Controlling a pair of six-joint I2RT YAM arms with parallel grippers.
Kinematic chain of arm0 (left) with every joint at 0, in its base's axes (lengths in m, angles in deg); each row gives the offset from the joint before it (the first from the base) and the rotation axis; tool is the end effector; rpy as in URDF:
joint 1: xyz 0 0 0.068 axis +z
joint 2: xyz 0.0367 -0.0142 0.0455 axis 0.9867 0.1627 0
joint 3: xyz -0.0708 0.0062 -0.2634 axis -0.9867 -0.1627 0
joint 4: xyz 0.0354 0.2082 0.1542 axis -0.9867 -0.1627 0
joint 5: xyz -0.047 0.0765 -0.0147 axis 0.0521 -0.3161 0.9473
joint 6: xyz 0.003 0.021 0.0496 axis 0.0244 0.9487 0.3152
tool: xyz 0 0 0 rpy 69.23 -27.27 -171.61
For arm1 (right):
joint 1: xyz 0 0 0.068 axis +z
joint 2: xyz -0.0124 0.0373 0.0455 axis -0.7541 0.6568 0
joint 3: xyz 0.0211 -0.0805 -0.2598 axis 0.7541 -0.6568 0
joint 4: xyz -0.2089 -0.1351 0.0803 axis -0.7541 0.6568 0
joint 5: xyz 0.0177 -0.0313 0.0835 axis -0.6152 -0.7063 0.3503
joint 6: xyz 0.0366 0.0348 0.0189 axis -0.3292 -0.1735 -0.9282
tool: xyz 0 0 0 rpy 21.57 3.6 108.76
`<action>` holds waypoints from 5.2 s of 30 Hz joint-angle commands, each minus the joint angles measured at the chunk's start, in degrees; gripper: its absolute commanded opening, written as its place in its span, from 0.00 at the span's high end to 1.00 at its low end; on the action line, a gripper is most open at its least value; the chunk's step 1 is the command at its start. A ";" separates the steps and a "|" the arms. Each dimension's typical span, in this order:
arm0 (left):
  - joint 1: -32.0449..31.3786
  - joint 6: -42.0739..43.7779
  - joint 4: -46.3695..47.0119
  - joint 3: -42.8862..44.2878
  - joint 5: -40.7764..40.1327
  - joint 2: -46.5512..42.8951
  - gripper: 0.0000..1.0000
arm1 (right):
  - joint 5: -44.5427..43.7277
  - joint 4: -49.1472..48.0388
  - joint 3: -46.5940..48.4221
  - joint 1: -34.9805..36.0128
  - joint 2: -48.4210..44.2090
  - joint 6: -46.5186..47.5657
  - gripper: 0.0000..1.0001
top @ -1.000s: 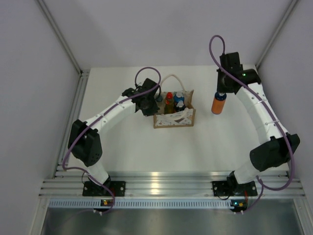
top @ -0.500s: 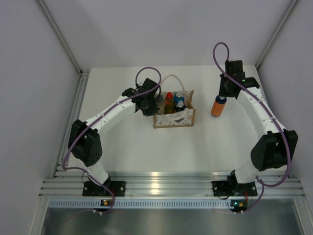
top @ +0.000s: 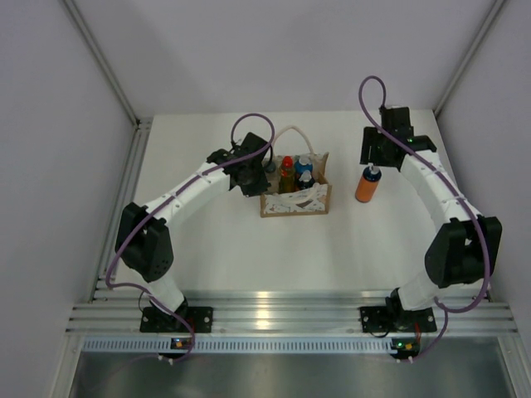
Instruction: Take the personal care products out of the canvas bag
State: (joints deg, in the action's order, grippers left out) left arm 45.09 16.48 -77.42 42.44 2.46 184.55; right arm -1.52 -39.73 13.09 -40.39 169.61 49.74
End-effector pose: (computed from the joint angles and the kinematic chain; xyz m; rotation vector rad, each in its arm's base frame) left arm 0.3025 -0.2103 0.2827 -0.3367 2.5950 -0.3636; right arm 0.3416 0.0456 0.3188 0.1216 2.3794 -0.0334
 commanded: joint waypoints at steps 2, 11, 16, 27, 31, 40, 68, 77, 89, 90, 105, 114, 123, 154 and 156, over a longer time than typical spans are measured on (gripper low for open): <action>-0.31 0.99 -1.30 -0.46 1.49 -1.36 1.00 | 0.97 -5.23 -0.13 -1.09 -2.28 0.15 0.33; -0.40 1.25 -1.30 -0.29 1.49 -1.18 1.00 | 3.61 -3.39 4.17 2.77 -5.71 0.32 0.39; -0.31 1.25 -1.22 -0.20 1.66 -1.01 1.00 | 3.79 -2.86 6.10 10.59 -5.97 -0.64 0.46; -0.40 1.60 -1.30 0.42 1.66 -0.74 1.00 | 0.47 3.01 15.50 26.24 2.54 -3.17 0.57; -0.31 1.43 -1.30 0.07 1.49 -0.92 1.00 | -6.65 5.48 17.27 31.51 5.79 -10.91 0.56; -0.31 1.07 -1.30 -0.46 1.66 -1.18 1.00 | -8.70 5.40 22.80 30.91 12.39 -4.95 0.58; -0.31 1.25 -1.30 -0.37 1.40 -0.65 1.00 | -0.35 4.96 26.23 24.14 15.64 5.16 0.62; -0.31 1.34 -1.30 -0.37 1.05 -1.18 1.00 | 0.53 5.05 26.68 23.35 19.08 6.83 0.67; -0.40 1.43 -1.39 -0.64 1.05 -1.18 1.00 | 0.88 4.96 24.57 23.26 18.64 5.96 0.70; -0.31 1.43 -1.39 -0.55 1.05 -1.18 1.00 | 0.97 4.96 24.48 23.26 18.37 5.95 0.70; -0.31 1.43 -1.39 -0.55 1.22 -1.01 1.00 | 0.88 5.05 23.60 23.26 15.56 4.64 0.68; -0.40 1.43 -1.39 -0.55 1.22 -1.09 1.00 | 0.88 5.05 21.84 23.26 14.42 4.20 0.68; -0.31 1.25 -1.39 -0.64 1.31 -1.36 1.00 | 0.71 4.96 21.14 23.26 14.86 4.72 0.71; -0.31 1.60 -1.39 -0.64 1.13 -1.45 1.00 | 1.76 5.05 22.37 23.35 17.84 5.25 0.75; -0.31 1.60 -1.39 -0.73 1.14 -1.36 1.00 | 1.76 4.96 22.28 23.26 17.84 5.25 0.75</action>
State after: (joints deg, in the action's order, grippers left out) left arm 45.09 17.58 -77.32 42.44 2.77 184.55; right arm -0.36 -34.07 34.64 -16.50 186.81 54.95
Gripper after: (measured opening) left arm 0.099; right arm 0.248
